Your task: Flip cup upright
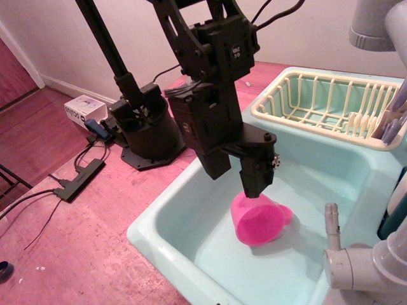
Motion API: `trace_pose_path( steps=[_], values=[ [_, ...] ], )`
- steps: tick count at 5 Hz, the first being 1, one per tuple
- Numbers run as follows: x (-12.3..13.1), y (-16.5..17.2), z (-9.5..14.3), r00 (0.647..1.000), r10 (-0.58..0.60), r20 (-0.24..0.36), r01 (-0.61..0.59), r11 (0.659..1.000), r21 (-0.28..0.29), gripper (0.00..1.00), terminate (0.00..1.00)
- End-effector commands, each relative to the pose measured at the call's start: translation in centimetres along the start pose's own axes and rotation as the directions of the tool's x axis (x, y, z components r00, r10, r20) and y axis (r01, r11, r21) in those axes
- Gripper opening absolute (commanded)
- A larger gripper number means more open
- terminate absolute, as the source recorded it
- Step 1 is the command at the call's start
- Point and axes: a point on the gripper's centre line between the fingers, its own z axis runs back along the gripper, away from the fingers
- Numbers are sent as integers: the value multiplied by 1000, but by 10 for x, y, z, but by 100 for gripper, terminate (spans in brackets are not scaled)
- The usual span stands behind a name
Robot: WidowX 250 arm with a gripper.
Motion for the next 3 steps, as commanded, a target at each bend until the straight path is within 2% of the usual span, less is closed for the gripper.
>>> trace_pose_path(
  steps=[1, 2, 3],
  values=[
    [0, 0, 0, 1000, 0, 0, 0, 1000, 0, 100, 0],
    [-1, 26, -8, 988, -152, -11, 152, 988, -6, 100, 0],
    [0, 31, -13, 975, -222, -9, 222, 975, -26, 100, 0]
  ],
)
